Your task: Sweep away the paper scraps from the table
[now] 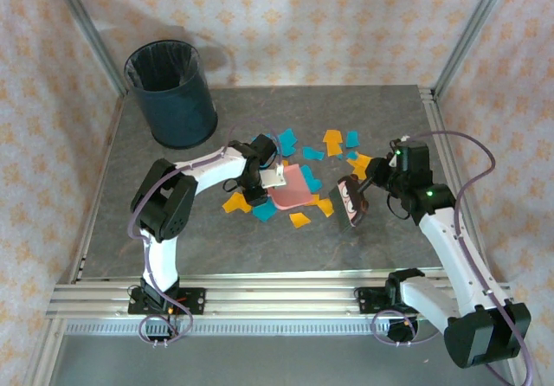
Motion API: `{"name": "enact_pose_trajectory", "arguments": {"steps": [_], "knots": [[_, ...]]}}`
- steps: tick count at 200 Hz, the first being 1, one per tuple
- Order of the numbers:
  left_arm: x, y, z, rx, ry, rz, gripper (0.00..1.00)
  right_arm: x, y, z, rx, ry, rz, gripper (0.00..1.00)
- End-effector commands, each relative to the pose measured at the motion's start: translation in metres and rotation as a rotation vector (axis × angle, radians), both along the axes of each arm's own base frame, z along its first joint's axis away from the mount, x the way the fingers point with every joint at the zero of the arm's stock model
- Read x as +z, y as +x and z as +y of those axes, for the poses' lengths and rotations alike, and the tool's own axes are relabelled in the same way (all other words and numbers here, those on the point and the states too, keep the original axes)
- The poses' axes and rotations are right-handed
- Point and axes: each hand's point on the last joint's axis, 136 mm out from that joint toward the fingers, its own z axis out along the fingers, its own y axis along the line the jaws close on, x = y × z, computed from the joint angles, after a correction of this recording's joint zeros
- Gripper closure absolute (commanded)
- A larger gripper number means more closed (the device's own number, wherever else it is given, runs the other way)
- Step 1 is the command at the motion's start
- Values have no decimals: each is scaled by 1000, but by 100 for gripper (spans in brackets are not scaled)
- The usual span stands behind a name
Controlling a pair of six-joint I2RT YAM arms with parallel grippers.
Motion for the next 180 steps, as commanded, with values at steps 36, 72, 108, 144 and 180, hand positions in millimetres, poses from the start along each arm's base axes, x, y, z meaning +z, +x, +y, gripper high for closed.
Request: {"name": "enact_pose_trajectory", "arguments": {"steps": [36, 72, 108, 144, 180], "knots": [[35, -1, 10, 6, 11, -25, 88, 29, 9, 2, -6, 31, -87, 100], [68, -4, 17, 17, 27, -47, 94, 40, 15, -1, -25, 32, -125, 100], [101, -14, 27, 44, 38, -63, 100, 46, 23, 8, 5, 67, -148, 100], [120, -24, 43, 55, 64, -122, 100, 48, 31, 35, 124, 160, -153, 100], [138, -41, 53, 78, 24, -121, 100, 42, 37, 62, 247, 269, -147, 100]]}}
